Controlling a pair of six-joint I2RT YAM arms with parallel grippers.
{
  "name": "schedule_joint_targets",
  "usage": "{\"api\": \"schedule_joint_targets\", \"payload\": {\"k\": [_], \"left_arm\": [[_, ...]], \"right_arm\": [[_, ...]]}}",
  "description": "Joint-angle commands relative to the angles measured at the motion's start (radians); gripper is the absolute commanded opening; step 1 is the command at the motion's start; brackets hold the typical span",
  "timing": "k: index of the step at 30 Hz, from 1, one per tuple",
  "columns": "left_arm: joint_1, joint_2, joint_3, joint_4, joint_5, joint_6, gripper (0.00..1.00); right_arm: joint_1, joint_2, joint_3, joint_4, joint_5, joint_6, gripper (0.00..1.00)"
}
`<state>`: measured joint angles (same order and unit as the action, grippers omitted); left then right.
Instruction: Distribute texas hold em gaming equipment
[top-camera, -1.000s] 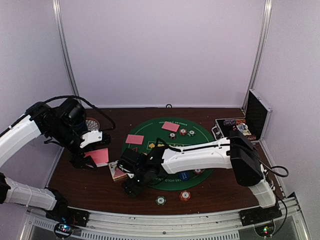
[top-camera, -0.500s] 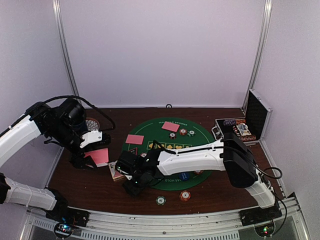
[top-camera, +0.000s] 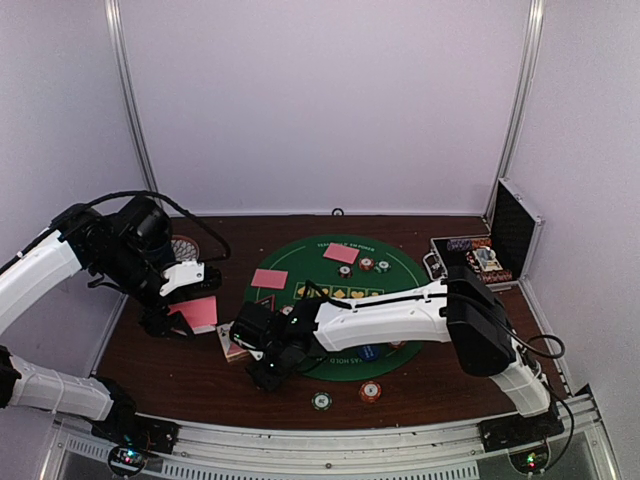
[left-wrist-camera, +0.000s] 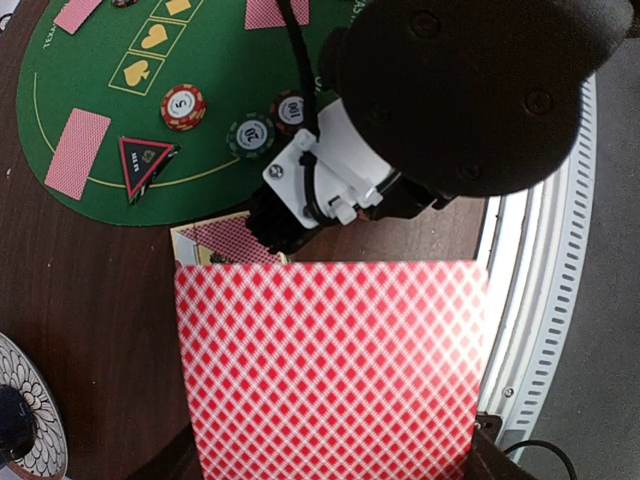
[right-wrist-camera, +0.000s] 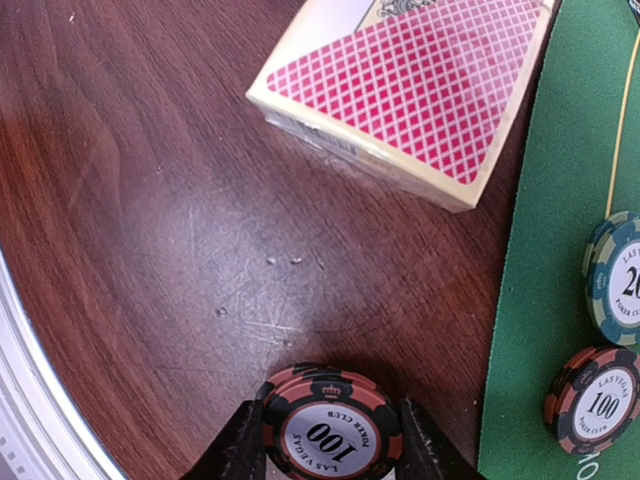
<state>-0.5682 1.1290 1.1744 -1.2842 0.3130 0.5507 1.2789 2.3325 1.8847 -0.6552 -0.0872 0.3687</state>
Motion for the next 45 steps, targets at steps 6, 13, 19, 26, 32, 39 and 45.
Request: {"api": "schedule_joint_targets", "payload": {"k": [6,13,19,26,32,39,45], "left_arm": [[0.007,-0.016,0.002,0.009,0.026,-0.008,0.00],[0.006,-0.016,-0.001,0.009,0.021,-0.004,0.00],[0.006,-0.015,0.001,0.009,0.019,-0.005,0.00],[0.006,-0.013,-0.007,0.008,0.024,-0.004,0.00],[0.006,-0.012,-0.010,0.009,0.032,-0.001,0.00],[0.006,-0.011,-0.008,0.008,0.036,0.000,0.00],[0.005,-0.002,-0.001,0.009,0.041,0.000,0.00]], "right_arm": [[0.005,-0.082,0.006,-0.024,0.037,0.004,0.34],[0.002,-0.172,-0.052,-0.019,0.054,0.014,0.33],[0.000,-0.247,-0.109,-0.045,0.062,0.028,0.32],[-0.094,-0.407,-0.308,-0.035,0.108,0.092,0.28],[-0.260,-0.551,-0.489,-0.037,0.160,0.156,0.23],[-0.456,-0.624,-0.587,-0.087,0.237,0.163,0.23],[-0.570,-0.629,-0.646,-0.066,0.257,0.164,0.22]]}}
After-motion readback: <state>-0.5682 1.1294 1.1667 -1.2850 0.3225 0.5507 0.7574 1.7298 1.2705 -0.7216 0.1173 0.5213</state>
